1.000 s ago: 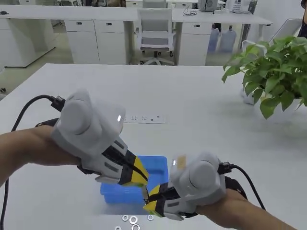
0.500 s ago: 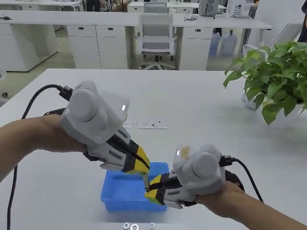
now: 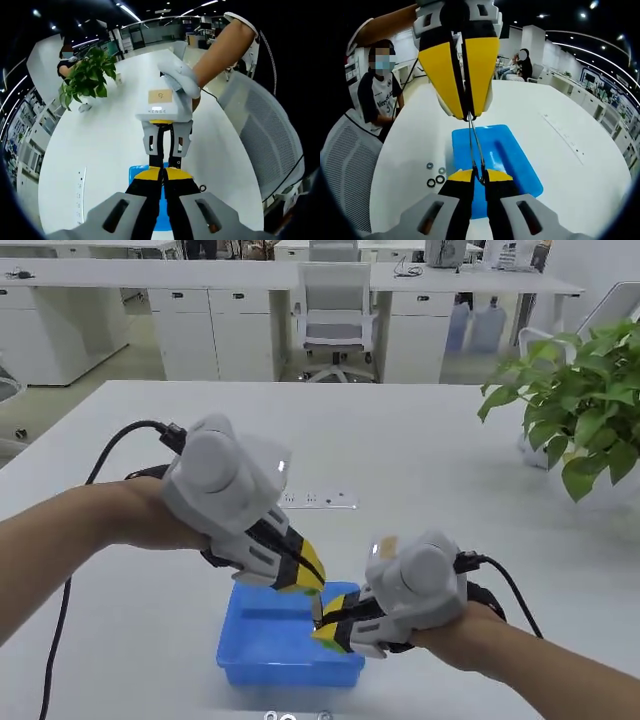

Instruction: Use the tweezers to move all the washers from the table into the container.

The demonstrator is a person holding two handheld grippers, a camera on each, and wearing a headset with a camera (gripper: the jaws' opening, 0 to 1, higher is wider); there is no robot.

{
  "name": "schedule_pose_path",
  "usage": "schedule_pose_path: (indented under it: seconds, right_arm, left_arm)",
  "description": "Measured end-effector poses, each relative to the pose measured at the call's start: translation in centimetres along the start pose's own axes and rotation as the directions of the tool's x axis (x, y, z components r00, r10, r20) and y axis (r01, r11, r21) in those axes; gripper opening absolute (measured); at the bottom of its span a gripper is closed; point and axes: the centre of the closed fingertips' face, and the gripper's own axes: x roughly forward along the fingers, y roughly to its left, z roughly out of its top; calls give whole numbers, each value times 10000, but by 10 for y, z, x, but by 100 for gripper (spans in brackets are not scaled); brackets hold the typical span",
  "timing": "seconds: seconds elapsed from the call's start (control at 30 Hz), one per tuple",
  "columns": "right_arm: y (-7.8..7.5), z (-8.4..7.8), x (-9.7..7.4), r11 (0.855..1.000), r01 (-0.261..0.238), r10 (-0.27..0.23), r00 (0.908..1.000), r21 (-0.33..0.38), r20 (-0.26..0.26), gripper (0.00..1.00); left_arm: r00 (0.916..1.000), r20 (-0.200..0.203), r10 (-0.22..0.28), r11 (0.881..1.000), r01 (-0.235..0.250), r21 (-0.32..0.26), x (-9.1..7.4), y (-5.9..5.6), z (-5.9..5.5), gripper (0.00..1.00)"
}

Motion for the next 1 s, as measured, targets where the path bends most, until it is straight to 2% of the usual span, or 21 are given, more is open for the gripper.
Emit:
schedule_pose_path:
  seconds: [0.33, 0.53, 1.0]
  right_arm:
    - [-12, -12, 17, 9993, -43, 47, 9999, 373, -103, 9]
    - [-18, -18, 22, 9988, 1, 8, 9998, 499, -174, 9]
    - [-20, -27, 27, 9986, -74, 92, 9994, 528, -348, 10]
  left_arm:
    - [9997, -225, -117, 9998, 114, -148, 13, 12, -16, 5]
    - [9995, -254, -164, 9996, 158, -220, 20, 17, -21, 5]
    - [9990, -332, -291, 9994, 284, -214, 27, 17, -27, 5]
